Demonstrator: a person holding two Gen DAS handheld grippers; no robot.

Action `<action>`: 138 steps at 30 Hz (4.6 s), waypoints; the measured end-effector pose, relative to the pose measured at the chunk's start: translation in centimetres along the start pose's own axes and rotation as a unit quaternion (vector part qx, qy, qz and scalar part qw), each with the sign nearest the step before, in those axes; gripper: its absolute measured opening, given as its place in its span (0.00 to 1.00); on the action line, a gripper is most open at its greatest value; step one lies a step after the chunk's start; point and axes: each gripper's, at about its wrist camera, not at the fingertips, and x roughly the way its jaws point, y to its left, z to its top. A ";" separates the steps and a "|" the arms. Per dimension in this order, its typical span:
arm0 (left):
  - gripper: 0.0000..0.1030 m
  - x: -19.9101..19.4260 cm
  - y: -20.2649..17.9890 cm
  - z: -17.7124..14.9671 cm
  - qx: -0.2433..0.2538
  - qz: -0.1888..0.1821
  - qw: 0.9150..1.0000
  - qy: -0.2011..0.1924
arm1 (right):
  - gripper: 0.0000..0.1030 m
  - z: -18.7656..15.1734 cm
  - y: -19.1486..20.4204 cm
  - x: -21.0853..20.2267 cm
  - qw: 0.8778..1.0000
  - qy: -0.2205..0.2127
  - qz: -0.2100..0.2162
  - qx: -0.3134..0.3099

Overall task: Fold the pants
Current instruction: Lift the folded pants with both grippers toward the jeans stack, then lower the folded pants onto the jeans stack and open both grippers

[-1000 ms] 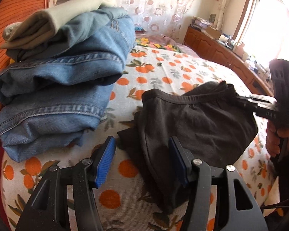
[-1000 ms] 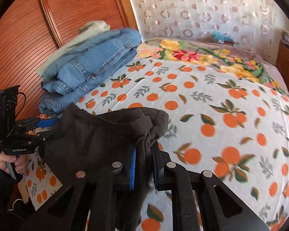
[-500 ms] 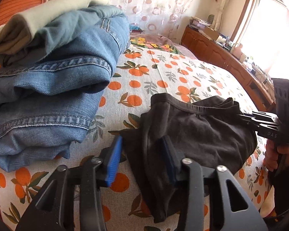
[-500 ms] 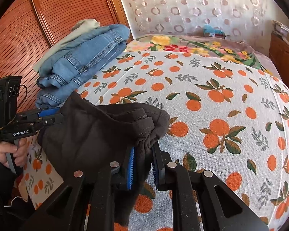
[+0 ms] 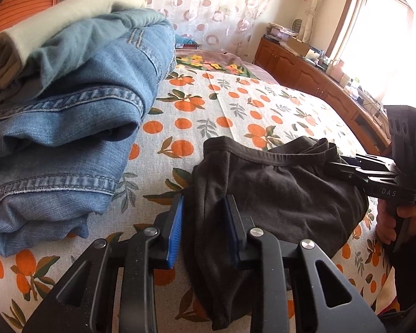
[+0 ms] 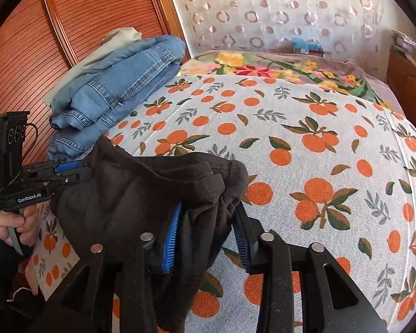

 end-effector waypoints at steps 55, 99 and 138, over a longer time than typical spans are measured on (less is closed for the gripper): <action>0.10 -15.2 6.5 7.8 -0.049 0.091 0.974 -0.201 | 0.15 22.2 12.5 -1.0 0.965 -0.144 0.019 -0.219; 0.53 -11.5 10.1 8.2 -0.063 0.116 0.979 -0.158 | 0.35 27.3 10.6 7.5 0.972 -0.104 0.095 -0.188; 0.78 -12.2 6.4 7.7 -0.032 0.135 0.978 -0.156 | 0.35 20.6 8.8 3.3 0.986 -0.109 0.040 -0.119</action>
